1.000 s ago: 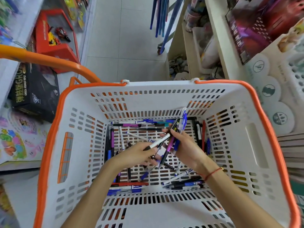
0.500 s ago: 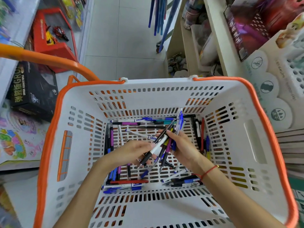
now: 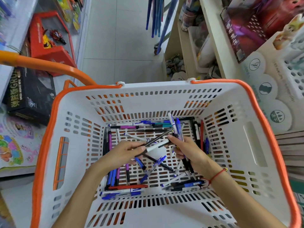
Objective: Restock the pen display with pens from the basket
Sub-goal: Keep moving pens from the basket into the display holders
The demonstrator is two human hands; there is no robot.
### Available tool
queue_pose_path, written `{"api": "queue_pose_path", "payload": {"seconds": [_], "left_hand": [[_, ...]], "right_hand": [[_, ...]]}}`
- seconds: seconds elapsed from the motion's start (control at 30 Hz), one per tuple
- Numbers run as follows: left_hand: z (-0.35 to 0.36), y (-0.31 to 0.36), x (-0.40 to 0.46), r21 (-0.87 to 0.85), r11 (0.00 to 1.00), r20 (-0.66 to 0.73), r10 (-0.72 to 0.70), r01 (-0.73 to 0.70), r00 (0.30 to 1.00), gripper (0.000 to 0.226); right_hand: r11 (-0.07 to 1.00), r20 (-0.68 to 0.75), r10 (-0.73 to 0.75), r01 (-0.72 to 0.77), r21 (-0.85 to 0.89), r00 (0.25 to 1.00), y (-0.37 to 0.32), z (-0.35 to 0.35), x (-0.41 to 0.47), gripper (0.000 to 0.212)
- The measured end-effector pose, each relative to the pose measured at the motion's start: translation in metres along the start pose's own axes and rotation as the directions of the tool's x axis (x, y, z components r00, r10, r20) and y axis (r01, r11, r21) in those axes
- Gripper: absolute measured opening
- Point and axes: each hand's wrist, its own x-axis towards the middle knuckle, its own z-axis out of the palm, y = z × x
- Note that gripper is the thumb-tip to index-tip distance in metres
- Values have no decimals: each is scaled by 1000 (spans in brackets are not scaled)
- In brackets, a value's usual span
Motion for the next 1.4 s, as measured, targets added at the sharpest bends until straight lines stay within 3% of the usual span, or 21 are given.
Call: {"api": "queue_pose_path", "payload": {"seconds": [0.17, 0.23, 0.37, 0.47, 0.53, 0.63, 0.67, 0.8, 0.87, 0.93, 1.03, 1.17, 1.3, 1.4], "left_hand": [[-5, -2, 5, -320, 945, -171, -132, 71, 976, 13], [-5, -5, 10, -352, 926, -212, -224, 139, 951, 9], [-3, -8, 17, -470, 858, -177, -321, 207, 930, 28], [-1, -8, 20, -565, 799, -273, -417, 206, 867, 18], [8, -8, 21, -546, 810, -259, -408, 216, 876, 22], [29, 2, 21, -562, 798, -152, -360, 218, 921, 65], [35, 4, 22, -565, 800, -148, -339, 202, 929, 70], [45, 13, 26, -599, 784, -133, -297, 163, 945, 56], [47, 11, 27, -585, 793, -146, -310, 170, 940, 38], [48, 11, 29, -607, 784, -182, -294, 128, 938, 32], [45, 7, 30, -677, 732, -207, -287, 75, 935, 29], [50, 3, 21, -655, 738, -52, -258, 162, 965, 22], [55, 6, 14, -449, 865, 47, -228, 224, 973, 32], [59, 10, 15, -309, 906, 102, -272, 290, 957, 57]], "right_hand": [[976, -30, 156, -150, 158, 987, 0, -8, 1, 29], [940, -25, 228, -213, 266, 973, 3, -9, 1, 30], [882, 1, 292, -269, 387, 956, 6, -11, -3, 26], [866, 19, 282, -262, 426, 959, 7, -11, -7, 18], [895, 50, 255, -255, 365, 966, 6, -9, -11, 23], [945, 161, 238, -266, 190, 958, 3, 1, -18, 30], [957, 200, 228, -257, 133, 953, 3, 5, -19, 32], [985, 329, 161, -171, 2, 930, 8, 11, -21, 23], [986, 359, 160, -164, -20, 920, 11, 9, -19, 32], [979, 325, 172, -198, 49, 930, 11, 8, -16, 36], [913, 225, 219, -281, 296, 949, 12, 3, -11, 36], [825, 167, 223, -277, 493, 960, 13, 0, -7, 36], [857, 174, 206, -264, 443, 963, 10, 3, -7, 43], [892, 234, 168, -249, 377, 957, 10, 4, -11, 51]]}}
